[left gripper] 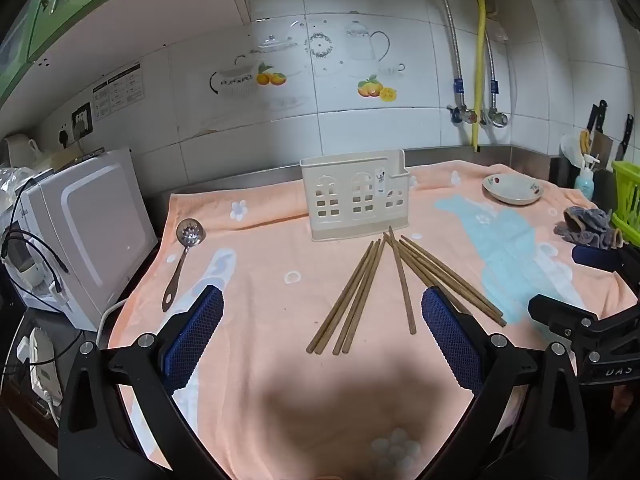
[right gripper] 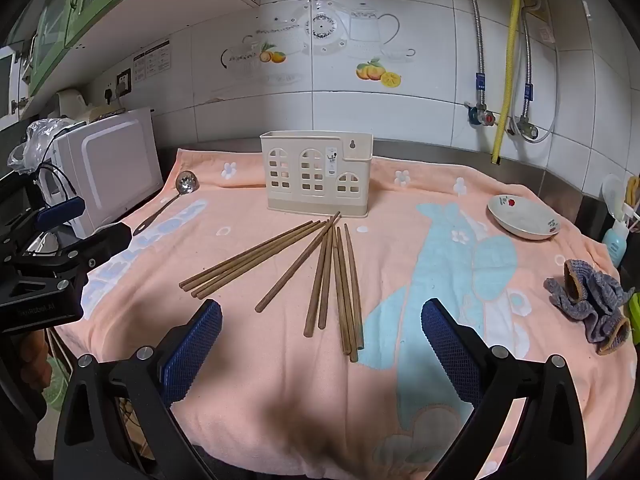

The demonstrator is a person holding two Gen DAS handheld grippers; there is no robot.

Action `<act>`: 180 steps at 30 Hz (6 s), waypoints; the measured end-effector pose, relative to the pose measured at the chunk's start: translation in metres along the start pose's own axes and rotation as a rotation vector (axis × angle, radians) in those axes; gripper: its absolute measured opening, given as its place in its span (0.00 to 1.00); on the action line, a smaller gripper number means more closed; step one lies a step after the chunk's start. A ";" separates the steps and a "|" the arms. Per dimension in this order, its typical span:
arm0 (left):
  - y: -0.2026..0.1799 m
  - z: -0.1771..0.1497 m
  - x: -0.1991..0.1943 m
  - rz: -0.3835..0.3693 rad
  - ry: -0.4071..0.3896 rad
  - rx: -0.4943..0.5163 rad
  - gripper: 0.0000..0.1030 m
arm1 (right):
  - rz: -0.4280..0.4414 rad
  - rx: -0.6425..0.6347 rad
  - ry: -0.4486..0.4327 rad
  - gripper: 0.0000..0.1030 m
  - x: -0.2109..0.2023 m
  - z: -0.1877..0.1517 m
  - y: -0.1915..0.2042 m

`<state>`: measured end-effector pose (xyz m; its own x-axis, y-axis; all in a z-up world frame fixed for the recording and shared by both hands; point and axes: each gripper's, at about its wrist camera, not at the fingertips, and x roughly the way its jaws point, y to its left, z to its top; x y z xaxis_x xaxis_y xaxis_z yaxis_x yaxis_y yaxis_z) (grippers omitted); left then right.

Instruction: Organize utensils

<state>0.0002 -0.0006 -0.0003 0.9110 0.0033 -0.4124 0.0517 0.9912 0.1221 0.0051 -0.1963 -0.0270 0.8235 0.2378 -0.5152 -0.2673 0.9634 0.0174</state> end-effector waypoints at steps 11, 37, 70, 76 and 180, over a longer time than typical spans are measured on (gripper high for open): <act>0.006 -0.003 0.009 -0.011 0.045 -0.052 0.95 | -0.002 -0.004 -0.003 0.94 0.000 0.000 0.001; 0.003 -0.006 0.009 -0.012 0.018 -0.019 0.95 | -0.001 0.007 0.010 0.94 0.005 -0.002 -0.002; 0.013 -0.011 0.028 -0.062 0.103 -0.061 0.95 | -0.003 0.013 0.043 0.94 0.013 -0.002 -0.002; 0.014 -0.010 0.030 -0.067 0.109 -0.065 0.95 | -0.004 0.020 0.049 0.94 0.016 -0.001 -0.004; 0.076 -0.039 0.150 -0.243 0.357 -0.086 0.33 | 0.092 0.064 0.300 0.29 0.156 0.020 0.035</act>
<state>0.1250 0.0804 -0.0878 0.6770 -0.2007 -0.7081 0.1992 0.9762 -0.0862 0.1345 -0.1230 -0.0893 0.6100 0.2867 -0.7387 -0.2938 0.9476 0.1251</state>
